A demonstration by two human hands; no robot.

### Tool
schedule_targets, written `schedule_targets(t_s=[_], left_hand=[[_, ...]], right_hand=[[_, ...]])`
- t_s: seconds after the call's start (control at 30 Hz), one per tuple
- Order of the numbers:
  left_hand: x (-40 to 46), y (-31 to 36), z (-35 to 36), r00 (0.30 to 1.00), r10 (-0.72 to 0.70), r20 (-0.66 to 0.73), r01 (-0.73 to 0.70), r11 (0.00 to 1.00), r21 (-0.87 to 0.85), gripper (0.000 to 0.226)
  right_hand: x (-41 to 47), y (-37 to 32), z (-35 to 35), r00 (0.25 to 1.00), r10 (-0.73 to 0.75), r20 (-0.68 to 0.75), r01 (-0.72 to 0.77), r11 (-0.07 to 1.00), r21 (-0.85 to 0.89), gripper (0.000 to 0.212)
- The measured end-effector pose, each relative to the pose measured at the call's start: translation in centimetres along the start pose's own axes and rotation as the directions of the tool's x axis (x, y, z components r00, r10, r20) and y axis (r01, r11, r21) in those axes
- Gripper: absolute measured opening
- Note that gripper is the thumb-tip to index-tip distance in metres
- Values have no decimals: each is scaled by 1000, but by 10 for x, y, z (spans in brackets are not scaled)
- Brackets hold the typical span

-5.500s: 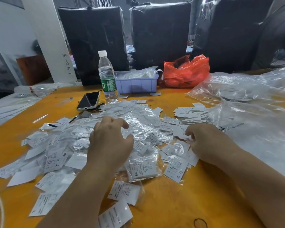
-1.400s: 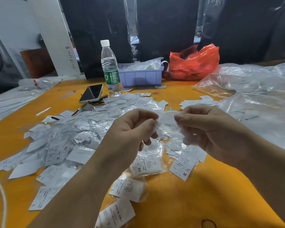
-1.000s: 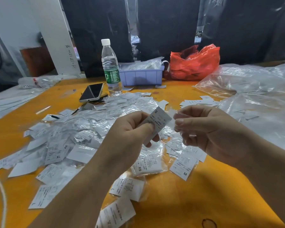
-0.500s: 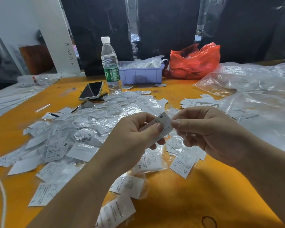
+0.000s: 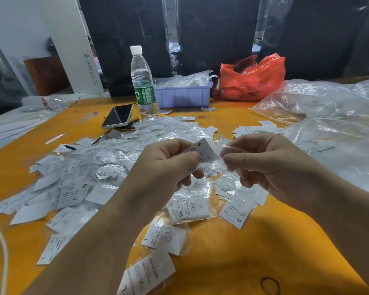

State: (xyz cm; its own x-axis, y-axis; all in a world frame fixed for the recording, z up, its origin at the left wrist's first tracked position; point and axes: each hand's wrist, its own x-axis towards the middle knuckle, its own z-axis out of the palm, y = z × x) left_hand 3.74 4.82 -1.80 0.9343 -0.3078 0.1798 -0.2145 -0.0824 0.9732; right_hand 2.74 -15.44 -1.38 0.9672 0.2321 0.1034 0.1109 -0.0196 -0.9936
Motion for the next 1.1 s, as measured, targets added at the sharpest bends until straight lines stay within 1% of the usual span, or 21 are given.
schedule_targets(t_s=[0.07, 0.17, 0.3, 0.43, 0.53, 0.73, 0.87, 1.1], left_hand=[[-1, 0, 1, 1000, 9, 10, -9, 999, 33, 19], [-1, 0, 2, 1000, 14, 23, -15, 999, 46, 17], [0, -1, 1, 999, 8, 42, -9, 1000, 27, 14], [1, -1, -2, 1000, -17, 20, 17, 1000, -16, 22], [1, 0, -2, 1000, -25, 16, 25, 999, -19, 21], [0, 0, 3, 999, -4, 38, 2, 999, 54, 16], [-1, -1, 5, 998, -21, 58, 18, 998, 66, 14], [-1, -1, 5, 992, -56, 115, 43, 993, 114, 13]], right_hand=[[0, 0, 1, 1000, -3, 13, 3, 1000, 20, 27], [0, 2, 1, 1000, -7, 4, 7, 1000, -4, 28], [0, 2, 0, 1000, -16, -14, 15, 999, -36, 23], [0, 2, -1, 999, -25, -30, 23, 998, -62, 17], [0, 2, 0, 999, -33, -36, 31, 997, -67, 15], [-1, 0, 3, 998, -55, -31, 52, 995, -84, 13], [-2, 0, 5, 998, -62, -15, 60, 994, -93, 16], [-3, 2, 7, 997, -81, 10, 82, 989, -125, 13]])
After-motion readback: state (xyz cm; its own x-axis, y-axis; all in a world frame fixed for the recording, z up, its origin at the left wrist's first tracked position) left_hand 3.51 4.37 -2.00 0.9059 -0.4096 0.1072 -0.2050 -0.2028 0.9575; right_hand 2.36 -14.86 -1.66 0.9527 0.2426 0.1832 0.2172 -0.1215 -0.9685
